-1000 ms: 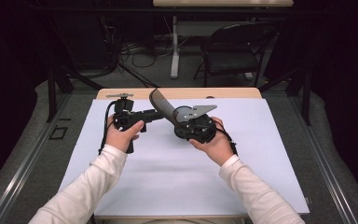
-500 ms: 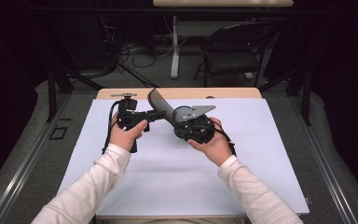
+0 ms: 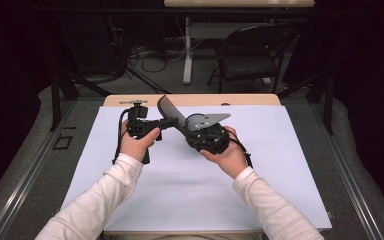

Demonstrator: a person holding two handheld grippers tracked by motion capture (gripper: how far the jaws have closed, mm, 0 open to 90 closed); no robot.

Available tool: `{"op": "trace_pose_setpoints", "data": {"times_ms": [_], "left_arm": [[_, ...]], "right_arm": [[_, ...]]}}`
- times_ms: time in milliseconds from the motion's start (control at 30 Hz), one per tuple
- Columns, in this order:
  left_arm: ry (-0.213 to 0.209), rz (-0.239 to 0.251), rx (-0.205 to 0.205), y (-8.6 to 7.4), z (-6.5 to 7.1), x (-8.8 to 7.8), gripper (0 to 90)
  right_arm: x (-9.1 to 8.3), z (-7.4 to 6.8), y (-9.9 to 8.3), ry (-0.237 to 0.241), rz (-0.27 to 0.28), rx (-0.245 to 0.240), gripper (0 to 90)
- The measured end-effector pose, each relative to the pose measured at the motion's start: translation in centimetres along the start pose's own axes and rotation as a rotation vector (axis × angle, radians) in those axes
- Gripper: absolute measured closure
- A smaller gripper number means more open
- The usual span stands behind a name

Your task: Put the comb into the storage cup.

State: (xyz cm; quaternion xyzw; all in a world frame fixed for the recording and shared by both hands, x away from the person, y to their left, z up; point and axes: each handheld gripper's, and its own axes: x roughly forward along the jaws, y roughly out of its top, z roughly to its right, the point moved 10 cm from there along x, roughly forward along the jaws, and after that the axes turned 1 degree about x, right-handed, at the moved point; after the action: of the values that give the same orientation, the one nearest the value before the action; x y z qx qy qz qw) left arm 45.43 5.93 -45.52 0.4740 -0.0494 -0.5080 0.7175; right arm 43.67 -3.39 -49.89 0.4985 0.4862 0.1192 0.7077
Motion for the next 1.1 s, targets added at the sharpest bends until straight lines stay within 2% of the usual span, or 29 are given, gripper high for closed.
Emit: {"op": "trace_pose_setpoints", "data": {"times_ms": [167,367,467,733,933,1100], "left_arm": [[0.011,0.004,-0.004,0.01,-0.19,0.11,66.3],[0.014,0.004,-0.042,-0.01,-0.29,0.23,68.9],[0.019,0.008,-0.049,0.0,-0.36,0.28,69.5],[0.009,0.025,-0.082,0.15,-0.41,0.35,73.2],[-0.009,0.036,-0.133,0.04,-0.58,0.51,75.2],[-0.009,0.045,-0.151,0.0,-0.6,0.58,76.8]], "right_arm": [[0.05,-0.08,-0.01,0.002,-0.001,-0.002,72.9],[0.1,-0.14,-0.01,0.004,0.0,-0.001,72.8],[0.14,-0.19,-0.01,0.006,0.001,-0.001,72.9],[0.25,-0.17,-0.06,0.007,0.004,0.004,72.8],[0.33,-0.16,-0.14,0.012,0.004,0.014,72.8],[0.41,-0.17,-0.22,0.012,0.001,0.013,72.8]]}}
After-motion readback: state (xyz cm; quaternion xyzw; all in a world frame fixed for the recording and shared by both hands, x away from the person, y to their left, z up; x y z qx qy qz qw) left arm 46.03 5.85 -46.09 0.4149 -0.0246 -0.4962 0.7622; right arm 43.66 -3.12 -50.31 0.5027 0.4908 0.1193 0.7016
